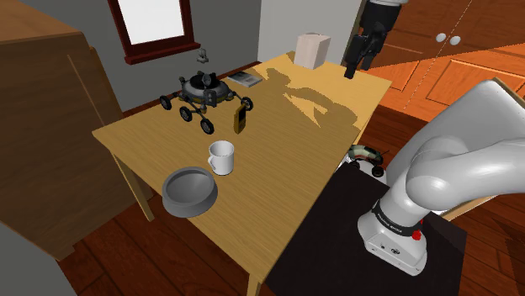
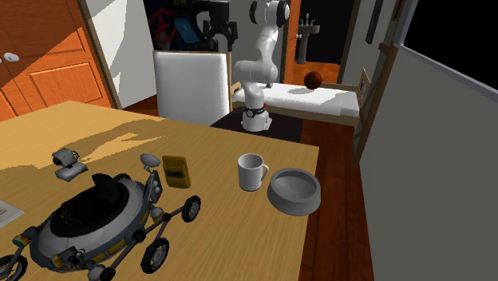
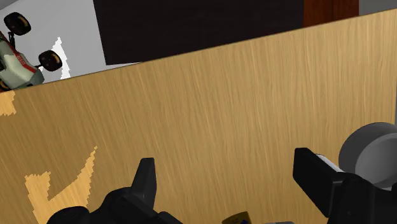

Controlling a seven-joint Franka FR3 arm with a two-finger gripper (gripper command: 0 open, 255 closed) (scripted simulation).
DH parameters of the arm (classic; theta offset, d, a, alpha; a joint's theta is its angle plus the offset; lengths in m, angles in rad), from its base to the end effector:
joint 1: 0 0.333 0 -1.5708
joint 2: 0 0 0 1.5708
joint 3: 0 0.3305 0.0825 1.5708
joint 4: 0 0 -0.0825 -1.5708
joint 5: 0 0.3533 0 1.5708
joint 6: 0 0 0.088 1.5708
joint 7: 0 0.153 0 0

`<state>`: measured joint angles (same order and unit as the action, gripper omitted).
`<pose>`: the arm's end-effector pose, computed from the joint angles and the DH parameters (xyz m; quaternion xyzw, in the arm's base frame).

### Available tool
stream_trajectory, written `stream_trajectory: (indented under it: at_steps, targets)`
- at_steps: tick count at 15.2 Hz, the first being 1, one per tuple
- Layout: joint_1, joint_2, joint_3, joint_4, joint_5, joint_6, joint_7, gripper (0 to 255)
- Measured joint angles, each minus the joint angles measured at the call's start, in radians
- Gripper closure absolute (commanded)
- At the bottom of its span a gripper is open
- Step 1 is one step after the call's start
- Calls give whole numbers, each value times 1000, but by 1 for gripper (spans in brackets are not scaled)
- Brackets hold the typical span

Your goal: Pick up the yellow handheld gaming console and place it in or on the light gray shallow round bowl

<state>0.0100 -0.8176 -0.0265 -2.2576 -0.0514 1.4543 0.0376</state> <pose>0.2449 -0.0154 0.5953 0.9995 -0.0261 0.0073 0.0157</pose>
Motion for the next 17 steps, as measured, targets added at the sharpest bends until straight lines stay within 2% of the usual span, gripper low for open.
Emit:
stream_trajectory:
  at_steps: [2, 7, 11, 17]
  targets:
    - [-2, 13, 6, -3, 6, 13, 15, 0]
    - [-20, 119, 64, -15, 57, 118, 155, 0]
    - [-36, 242, 108, -4, 91, 220, 274, 0]
    - [-57, 455, 168, 76, 120, 343, 455, 0]
